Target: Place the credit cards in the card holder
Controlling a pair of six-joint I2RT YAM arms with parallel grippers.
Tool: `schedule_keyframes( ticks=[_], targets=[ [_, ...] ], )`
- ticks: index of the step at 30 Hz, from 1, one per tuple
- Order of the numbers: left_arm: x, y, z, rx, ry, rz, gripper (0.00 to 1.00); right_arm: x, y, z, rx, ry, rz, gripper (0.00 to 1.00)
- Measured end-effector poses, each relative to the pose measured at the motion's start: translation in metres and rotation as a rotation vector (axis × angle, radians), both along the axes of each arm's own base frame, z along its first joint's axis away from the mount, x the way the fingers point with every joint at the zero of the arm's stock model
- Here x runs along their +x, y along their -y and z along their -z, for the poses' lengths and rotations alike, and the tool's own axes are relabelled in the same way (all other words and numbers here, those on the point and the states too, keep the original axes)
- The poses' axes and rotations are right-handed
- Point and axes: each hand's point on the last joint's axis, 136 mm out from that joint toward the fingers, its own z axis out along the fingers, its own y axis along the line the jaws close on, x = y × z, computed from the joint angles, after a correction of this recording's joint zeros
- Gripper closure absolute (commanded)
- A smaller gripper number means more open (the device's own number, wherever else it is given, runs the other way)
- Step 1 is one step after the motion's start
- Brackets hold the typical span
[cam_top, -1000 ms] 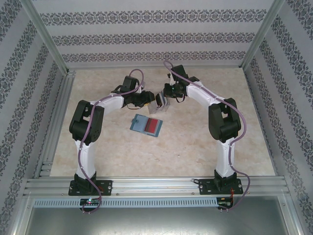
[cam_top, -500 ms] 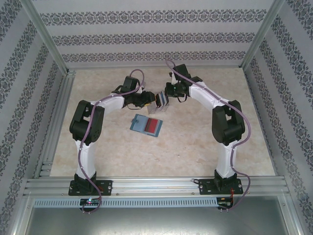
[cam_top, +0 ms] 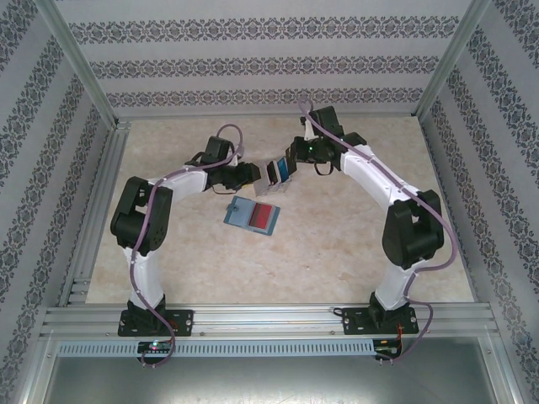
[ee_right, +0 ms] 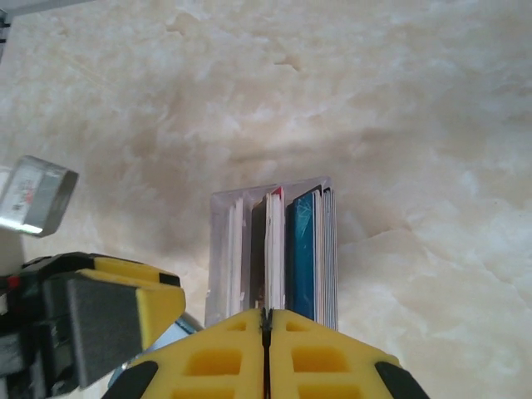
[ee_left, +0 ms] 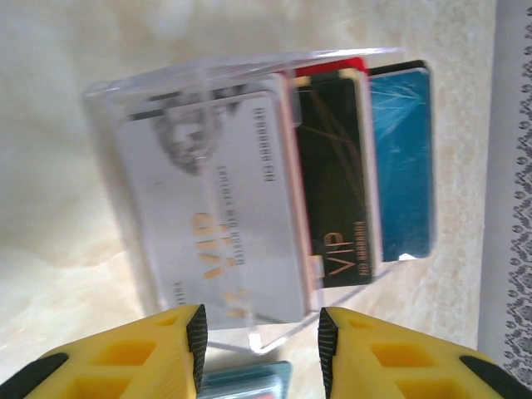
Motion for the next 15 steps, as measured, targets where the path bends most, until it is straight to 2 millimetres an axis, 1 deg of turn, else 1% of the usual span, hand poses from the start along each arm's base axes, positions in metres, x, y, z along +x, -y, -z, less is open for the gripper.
schedule_keyframes(
  ticks=[3, 6, 9, 11, 15],
  targets=[
    [0.000, -0.015, 0.009, 0.015, -0.017, -0.023, 0.57, -0.012, -0.001, -0.001, 0.019, 0.004, -0.015, 0.91],
    [0.006, -0.026, 0.010, 0.030, -0.007, -0.042, 0.57, -0.031, -0.011, 0.009, 0.053, -0.020, -0.050, 0.90],
    [0.010, -0.031, 0.012, 0.045, -0.005, -0.043, 0.57, -0.059, -0.028, 0.029, 0.089, -0.069, -0.092, 0.90],
    [0.014, -0.032, 0.014, 0.051, -0.005, -0.041, 0.58, -0.082, -0.041, 0.045, 0.098, -0.110, -0.125, 0.90],
    [0.015, -0.032, 0.025, 0.061, -0.021, -0.034, 0.58, -0.118, -0.066, 0.068, 0.087, -0.167, -0.200, 0.90]
  ],
)
